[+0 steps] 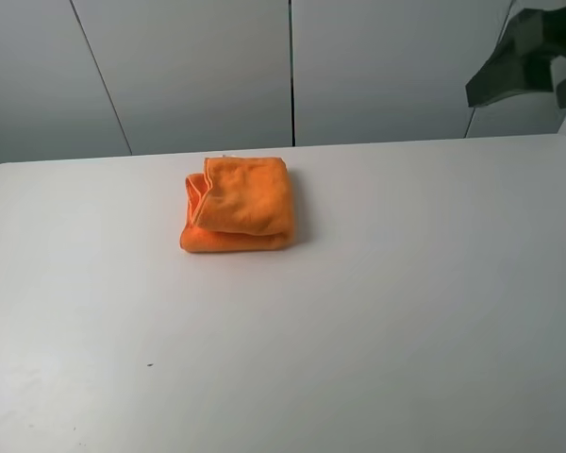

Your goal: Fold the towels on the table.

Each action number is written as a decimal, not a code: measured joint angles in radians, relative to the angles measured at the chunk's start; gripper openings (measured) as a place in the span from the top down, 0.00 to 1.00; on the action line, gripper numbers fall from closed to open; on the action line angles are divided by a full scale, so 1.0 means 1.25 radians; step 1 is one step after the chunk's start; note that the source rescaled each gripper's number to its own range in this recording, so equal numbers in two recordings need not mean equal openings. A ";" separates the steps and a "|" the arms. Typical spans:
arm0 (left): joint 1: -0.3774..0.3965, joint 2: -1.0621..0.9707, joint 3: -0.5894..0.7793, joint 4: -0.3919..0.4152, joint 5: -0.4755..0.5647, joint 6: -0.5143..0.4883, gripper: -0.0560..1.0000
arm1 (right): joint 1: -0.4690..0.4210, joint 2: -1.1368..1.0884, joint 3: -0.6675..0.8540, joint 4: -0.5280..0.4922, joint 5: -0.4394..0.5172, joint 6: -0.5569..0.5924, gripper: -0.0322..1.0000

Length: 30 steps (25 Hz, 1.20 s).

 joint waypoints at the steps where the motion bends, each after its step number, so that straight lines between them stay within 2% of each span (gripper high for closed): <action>1: 0.000 -0.044 0.022 0.000 0.008 -0.003 0.00 | 0.000 -0.056 0.025 -0.006 0.004 0.005 0.00; 7: 0.000 -0.319 0.143 -0.002 0.049 -0.006 0.00 | 0.000 -0.373 0.151 -0.031 0.080 0.011 0.00; 15: 0.000 -0.558 0.236 -0.002 0.146 -0.006 0.00 | 0.000 -0.683 0.178 -0.118 0.246 0.011 0.00; 23: 0.000 -0.609 0.270 0.032 0.211 -0.006 0.00 | 0.000 -0.789 0.188 -0.149 0.253 0.015 0.00; 30: 0.000 -0.609 0.291 0.040 0.202 0.020 0.00 | 0.000 -0.789 0.313 -0.143 0.232 0.015 0.00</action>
